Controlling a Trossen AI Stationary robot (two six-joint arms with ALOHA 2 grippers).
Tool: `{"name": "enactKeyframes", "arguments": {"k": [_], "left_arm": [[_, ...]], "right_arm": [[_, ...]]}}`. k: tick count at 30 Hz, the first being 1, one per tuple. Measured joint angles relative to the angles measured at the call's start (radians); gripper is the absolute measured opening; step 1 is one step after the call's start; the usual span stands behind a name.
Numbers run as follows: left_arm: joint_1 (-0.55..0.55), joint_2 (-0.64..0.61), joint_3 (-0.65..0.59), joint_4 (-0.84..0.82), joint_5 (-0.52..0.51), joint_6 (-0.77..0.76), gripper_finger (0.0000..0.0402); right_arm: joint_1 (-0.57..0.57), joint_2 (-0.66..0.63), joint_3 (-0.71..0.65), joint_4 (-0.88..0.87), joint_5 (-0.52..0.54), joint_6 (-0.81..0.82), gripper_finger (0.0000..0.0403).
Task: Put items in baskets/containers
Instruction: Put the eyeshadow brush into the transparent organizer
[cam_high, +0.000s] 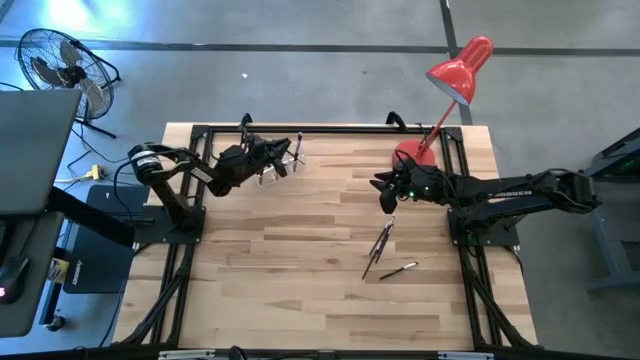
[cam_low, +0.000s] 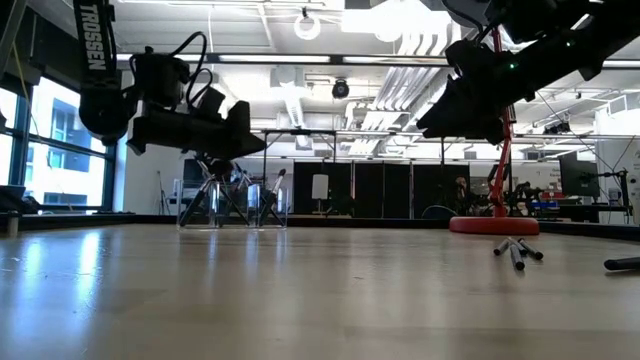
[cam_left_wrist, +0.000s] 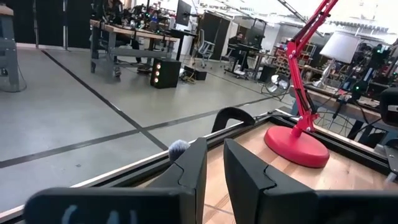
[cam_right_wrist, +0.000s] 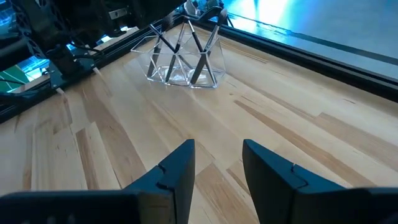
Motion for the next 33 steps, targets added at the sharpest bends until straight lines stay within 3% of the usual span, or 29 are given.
{"name": "enactKeyframes", "arguments": {"k": [10, 20, 23, 27, 33], "left_arm": [[0.000, -0.010, 0.000, 0.083, 0.006, 0.000, 0.0054], [-0.001, -0.194, 0.001, 0.041, 0.009, 0.035, 0.0055], [-0.015, -0.269, 0.019, -0.066, 0.019, 0.045, 0.0055], [-0.075, -0.359, 0.088, -0.346, 0.047, 0.068, 0.0055], [-0.230, -0.372, 0.252, -0.731, 0.026, 0.187, 0.0055]], "right_arm": [[0.000, 0.000, 0.000, 0.001, 0.000, 0.004, 0.0129], [0.000, 0.000, 0.000, 0.001, 0.000, 0.026, 0.0129], [0.000, 0.000, 0.000, 0.000, 0.000, 0.026, 0.0129], [0.000, 0.000, 0.000, -0.003, 0.002, 0.026, 0.0129], [0.000, 0.000, 0.000, -0.038, 0.002, 0.026, 0.0129]]}}
